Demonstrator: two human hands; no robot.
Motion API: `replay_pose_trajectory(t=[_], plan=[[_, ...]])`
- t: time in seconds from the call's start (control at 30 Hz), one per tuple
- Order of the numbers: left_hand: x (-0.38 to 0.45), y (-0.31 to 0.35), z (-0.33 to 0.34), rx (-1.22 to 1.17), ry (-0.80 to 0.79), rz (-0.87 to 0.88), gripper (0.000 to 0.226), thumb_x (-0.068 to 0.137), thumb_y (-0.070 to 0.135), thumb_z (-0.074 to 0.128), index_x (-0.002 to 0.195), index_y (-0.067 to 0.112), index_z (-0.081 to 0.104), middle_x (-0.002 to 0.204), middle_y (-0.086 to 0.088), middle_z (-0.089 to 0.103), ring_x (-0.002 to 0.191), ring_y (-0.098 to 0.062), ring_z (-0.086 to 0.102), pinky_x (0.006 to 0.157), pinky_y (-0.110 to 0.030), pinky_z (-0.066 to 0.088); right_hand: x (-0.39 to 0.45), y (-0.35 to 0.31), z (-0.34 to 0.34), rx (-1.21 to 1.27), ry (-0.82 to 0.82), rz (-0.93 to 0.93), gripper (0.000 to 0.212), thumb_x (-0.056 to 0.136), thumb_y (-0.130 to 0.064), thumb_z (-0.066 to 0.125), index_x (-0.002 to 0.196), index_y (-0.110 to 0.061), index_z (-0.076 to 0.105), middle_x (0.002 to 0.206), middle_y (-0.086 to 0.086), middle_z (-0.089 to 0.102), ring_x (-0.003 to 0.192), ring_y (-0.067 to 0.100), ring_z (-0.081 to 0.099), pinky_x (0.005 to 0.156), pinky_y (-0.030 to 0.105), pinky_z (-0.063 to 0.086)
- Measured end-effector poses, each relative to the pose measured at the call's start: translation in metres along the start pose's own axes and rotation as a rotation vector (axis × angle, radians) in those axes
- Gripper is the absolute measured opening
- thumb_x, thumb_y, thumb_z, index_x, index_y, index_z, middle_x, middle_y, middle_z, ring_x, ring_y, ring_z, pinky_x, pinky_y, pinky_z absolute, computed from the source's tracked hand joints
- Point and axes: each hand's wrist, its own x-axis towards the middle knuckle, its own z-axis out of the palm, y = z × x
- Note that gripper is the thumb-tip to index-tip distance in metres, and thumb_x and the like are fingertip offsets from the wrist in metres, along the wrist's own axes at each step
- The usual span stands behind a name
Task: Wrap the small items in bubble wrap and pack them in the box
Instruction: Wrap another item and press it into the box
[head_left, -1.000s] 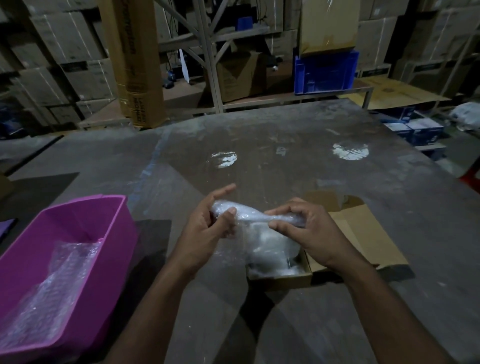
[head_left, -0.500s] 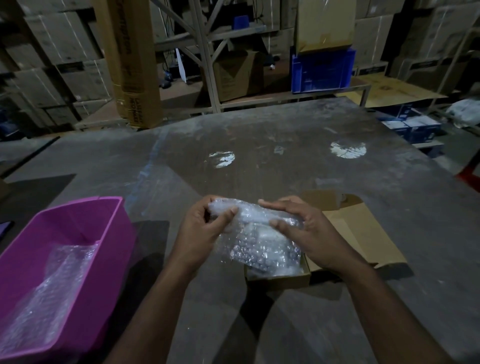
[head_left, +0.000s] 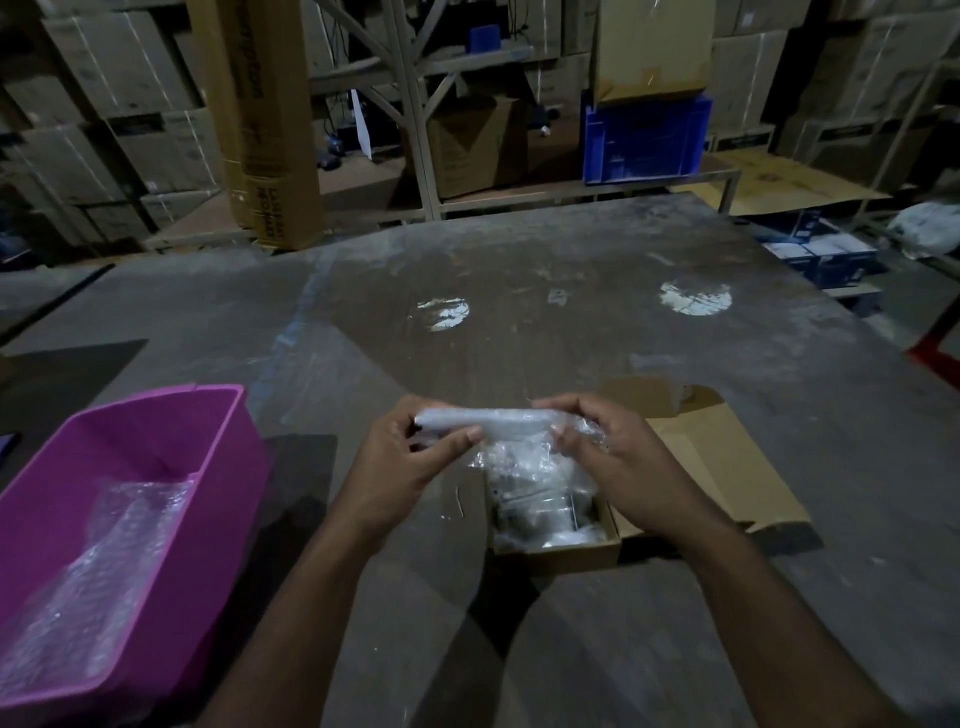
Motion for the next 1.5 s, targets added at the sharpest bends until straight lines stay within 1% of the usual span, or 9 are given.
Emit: replay_pose_trajectory(t=[0.2,0.33,0.5,0.67,0.8,0.97,1.1,1.33,1.5], plan=[[0.002,0.006,0.004,-0.069,-0.003,-0.005,0.019,0.089,0.013,0.073,0.107,0.008,0.068,0.08,0.005,0.071,0.071,-0.008,0.065,0.065,-0.028,0.055,-0.003,-0.007,0.006,-0.085,-0.01,-0.067,0.04,0.089,-0.039,0.072,0.129,-0.045,0.064,0.12,-0.015,0.062,0.116,0.002,0.06,0.1,0.027,0.048],[0.007,0.002,-0.001,-0.096,-0.004,-0.024,0.044,0.096,0.012,0.066,0.136,0.027,0.055,0.078,0.003,0.064,0.063,-0.011,0.061,0.065,-0.028,0.058,-0.006,-0.003,0.01,-0.071,0.046,-0.023,0.029,0.084,-0.029,0.079,0.112,-0.036,0.075,0.098,-0.008,0.065,0.089,0.012,0.066,0.077,0.034,0.055],[0.008,0.001,-0.007,-0.191,-0.092,-0.053,0.03,0.086,0.019,0.071,0.115,0.01,0.067,0.069,0.005,0.063,0.063,-0.009,0.059,0.065,-0.027,0.055,-0.008,-0.002,0.017,-0.167,0.136,-0.023,0.005,0.094,-0.024,0.07,0.094,-0.023,0.074,0.092,-0.01,0.061,0.085,0.008,0.061,0.076,0.028,0.048],[0.017,-0.008,-0.014,-0.126,-0.129,-0.041,0.037,0.07,0.026,0.084,0.102,0.011,0.072,0.094,0.004,0.072,0.086,-0.007,0.065,0.071,-0.022,0.053,-0.012,-0.005,0.023,-0.15,0.167,0.072,0.016,0.098,-0.025,0.064,0.111,-0.033,0.07,0.099,-0.02,0.064,0.093,0.004,0.064,0.082,0.031,0.054],[0.033,-0.017,-0.007,-0.157,-0.074,-0.111,0.022,0.075,0.01,0.085,0.09,0.003,0.07,0.1,0.001,0.071,0.078,-0.008,0.069,0.067,-0.023,0.056,-0.015,-0.006,0.032,-0.173,0.197,0.121,0.028,0.097,-0.019,0.063,0.119,-0.036,0.069,0.11,-0.018,0.07,0.098,0.004,0.067,0.085,0.033,0.058],[0.054,-0.034,0.002,-0.17,-0.108,-0.186,0.02,0.082,-0.001,0.079,0.1,0.0,0.07,0.08,-0.008,0.073,0.068,-0.013,0.069,0.066,-0.024,0.059,-0.019,0.0,0.05,-0.321,0.267,0.137,0.029,0.091,-0.011,0.067,0.105,-0.036,0.068,0.096,-0.018,0.058,0.09,-0.009,0.056,0.076,0.01,0.04],[0.068,-0.059,0.011,-0.105,-0.152,-0.252,0.012,0.084,-0.003,0.077,0.092,0.004,0.072,0.083,-0.01,0.072,0.074,-0.018,0.071,0.068,-0.027,0.061,-0.023,0.007,0.068,-0.357,0.284,0.229,0.036,0.089,-0.016,0.071,0.118,-0.037,0.064,0.09,-0.022,0.056,0.081,-0.007,0.056,0.069,0.012,0.042],[0.081,-0.092,0.021,0.23,-0.21,-0.207,0.015,0.093,0.007,0.069,0.084,0.018,0.075,0.086,-0.008,0.075,0.073,-0.02,0.072,0.075,-0.036,0.062,-0.022,0.018,0.098,-0.544,0.247,0.289,0.033,0.086,-0.028,0.073,0.118,-0.032,0.067,0.092,-0.02,0.059,0.08,-0.001,0.055,0.071,0.019,0.042],[0.083,-0.092,0.023,0.526,-0.204,-0.173,0.014,0.083,0.022,0.076,0.07,0.025,0.072,0.081,0.009,0.077,0.078,-0.011,0.072,0.077,-0.031,0.056,-0.019,0.027,0.11,-0.652,0.171,0.29,0.032,0.089,-0.028,0.063,0.121,-0.027,0.068,0.114,-0.007,0.07,0.104,0.011,0.063,0.084,0.027,0.045]])
